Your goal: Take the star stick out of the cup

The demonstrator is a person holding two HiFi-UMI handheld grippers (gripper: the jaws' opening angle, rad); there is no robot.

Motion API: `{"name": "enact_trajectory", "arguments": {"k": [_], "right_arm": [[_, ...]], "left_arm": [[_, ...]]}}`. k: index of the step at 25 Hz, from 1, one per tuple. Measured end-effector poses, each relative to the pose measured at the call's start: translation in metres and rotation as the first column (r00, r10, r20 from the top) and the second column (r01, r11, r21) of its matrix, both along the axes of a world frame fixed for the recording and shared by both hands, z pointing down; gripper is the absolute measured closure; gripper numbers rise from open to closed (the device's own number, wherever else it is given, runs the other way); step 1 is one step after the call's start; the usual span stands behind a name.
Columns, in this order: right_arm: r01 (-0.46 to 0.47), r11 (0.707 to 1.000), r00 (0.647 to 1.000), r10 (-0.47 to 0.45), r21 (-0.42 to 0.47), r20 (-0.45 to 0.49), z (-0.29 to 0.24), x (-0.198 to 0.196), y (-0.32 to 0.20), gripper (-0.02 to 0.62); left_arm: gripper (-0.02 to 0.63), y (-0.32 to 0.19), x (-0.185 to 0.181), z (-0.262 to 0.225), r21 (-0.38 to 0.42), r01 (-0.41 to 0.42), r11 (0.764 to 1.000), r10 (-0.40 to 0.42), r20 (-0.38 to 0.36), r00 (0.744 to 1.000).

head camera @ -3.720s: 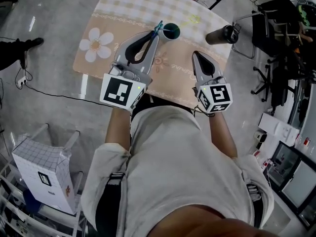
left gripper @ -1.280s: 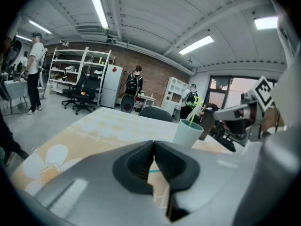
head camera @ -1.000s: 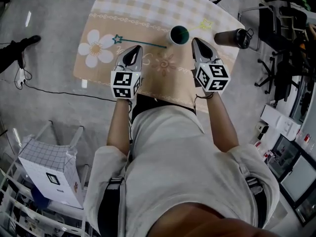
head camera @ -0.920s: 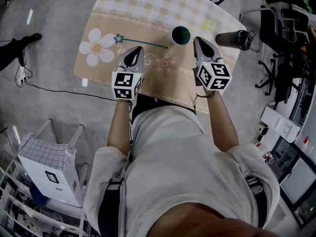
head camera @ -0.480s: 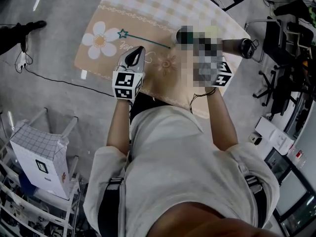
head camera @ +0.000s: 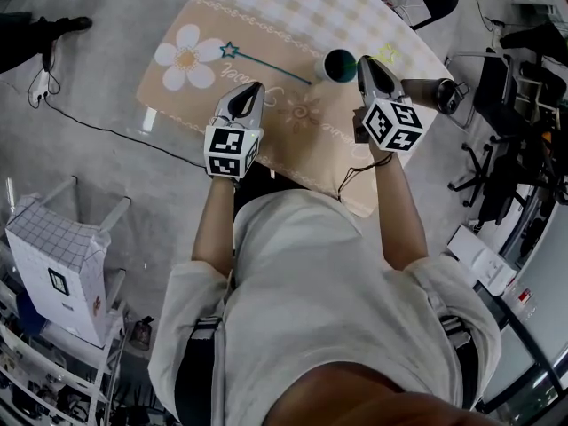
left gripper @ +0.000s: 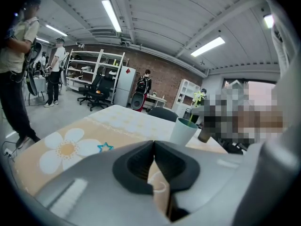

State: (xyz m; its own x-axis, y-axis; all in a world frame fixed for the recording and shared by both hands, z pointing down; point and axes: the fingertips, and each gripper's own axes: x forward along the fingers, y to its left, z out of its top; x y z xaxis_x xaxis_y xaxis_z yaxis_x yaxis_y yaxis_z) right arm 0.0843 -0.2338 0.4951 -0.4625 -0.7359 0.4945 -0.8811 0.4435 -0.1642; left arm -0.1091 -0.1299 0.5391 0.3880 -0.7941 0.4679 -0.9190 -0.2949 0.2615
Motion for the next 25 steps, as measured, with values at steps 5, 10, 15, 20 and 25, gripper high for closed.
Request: {"name": "enact_trajectory", "arguments": {"k": [5, 10, 15, 20, 25], "right_arm": [[0.051, 0.995, 0.997, -0.046, 0.087, -0.059, -0.029, -0.006, 0.005, 0.58], [0.117, 0.971, 0.988, -0.093, 0.209, -0.122, -0.08, -0.018, 0.011, 0.581], [0.197, 0.927, 0.976, -0.155, 0.32, -0.151, -0.124, -0.044, 0.026, 0.58], [0.31, 0.876, 0.944, -0.238, 0.369, -0.227, -0.136, -0.082, 0.047, 0.581], [0.45, 0.818, 0.876, -0.329, 0.357, -0.352, -0.128, -0.128, 0.065, 0.581]], "left_arm": [[0.603, 0.002, 0.001, -0.006, 0.019, 0.005, 1.0, -0.005, -0.006, 1.0], [0.603, 0.004, 0.002, -0.014, 0.041, 0.008, 0.999, -0.008, -0.012, 1.0], [0.603, 0.01, 0.0, -0.019, 0.057, 0.013, 0.998, -0.011, -0.027, 1.0], [0.603, 0.017, -0.013, -0.025, 0.073, 0.042, 0.996, -0.04, -0.036, 0.999], [0.603, 0.026, -0.04, -0.022, 0.063, 0.089, 0.994, -0.087, -0.039, 0.995]]}}
